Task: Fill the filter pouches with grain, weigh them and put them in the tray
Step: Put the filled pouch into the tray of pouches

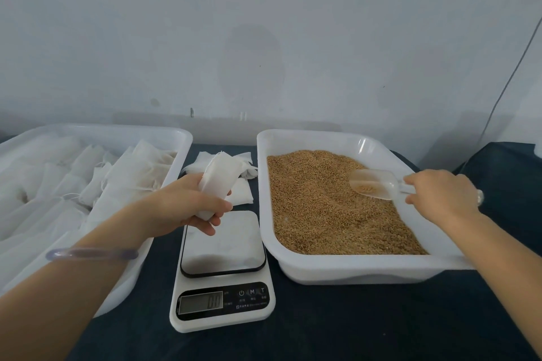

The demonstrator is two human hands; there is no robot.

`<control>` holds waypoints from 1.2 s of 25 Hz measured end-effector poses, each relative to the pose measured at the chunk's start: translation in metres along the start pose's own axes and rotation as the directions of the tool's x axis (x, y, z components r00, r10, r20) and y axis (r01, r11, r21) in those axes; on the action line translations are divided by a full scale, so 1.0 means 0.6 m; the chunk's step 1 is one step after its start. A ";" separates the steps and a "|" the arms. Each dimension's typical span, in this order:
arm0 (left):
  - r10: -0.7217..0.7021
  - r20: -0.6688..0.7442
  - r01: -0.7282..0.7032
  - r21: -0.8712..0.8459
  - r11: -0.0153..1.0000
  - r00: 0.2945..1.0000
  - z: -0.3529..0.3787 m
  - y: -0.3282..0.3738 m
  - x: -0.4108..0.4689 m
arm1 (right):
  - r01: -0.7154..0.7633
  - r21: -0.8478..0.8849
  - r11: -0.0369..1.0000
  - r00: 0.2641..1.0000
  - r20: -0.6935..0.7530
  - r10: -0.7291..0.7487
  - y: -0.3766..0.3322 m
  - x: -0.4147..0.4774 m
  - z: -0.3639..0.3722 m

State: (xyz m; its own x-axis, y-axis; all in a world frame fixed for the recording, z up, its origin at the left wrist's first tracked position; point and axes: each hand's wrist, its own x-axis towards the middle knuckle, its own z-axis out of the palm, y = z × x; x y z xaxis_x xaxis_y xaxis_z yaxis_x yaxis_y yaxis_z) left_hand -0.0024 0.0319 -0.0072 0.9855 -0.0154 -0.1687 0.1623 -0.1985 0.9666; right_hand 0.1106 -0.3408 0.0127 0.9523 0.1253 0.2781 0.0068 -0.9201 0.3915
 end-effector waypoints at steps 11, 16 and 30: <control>0.006 0.020 -0.006 -0.017 1.000 1.000 -0.003 -0.003 0.003 | -0.012 0.506 0.863 0.954 0.264 -0.142 -0.020 0.006 0.005; 0.024 0.039 -0.023 -0.014 1.000 0.999 -0.001 0.002 -0.004 | -0.013 0.597 0.802 0.951 0.255 -0.174 0.001 0.008 -0.005; 0.031 0.041 -0.031 0.008 0.999 0.999 0.003 0.008 -0.014 | 0.143 0.426 0.893 0.950 0.195 -0.245 0.022 -0.028 -0.023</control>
State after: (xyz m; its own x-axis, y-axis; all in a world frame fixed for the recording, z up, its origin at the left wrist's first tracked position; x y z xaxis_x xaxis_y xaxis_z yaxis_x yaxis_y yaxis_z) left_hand -0.0099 0.0292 -0.0013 0.9873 -0.0615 -0.1463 0.1309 -0.2053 0.9699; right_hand 0.0906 -0.3497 0.0255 0.9623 0.2721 -0.0028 0.2721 -0.9621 0.0161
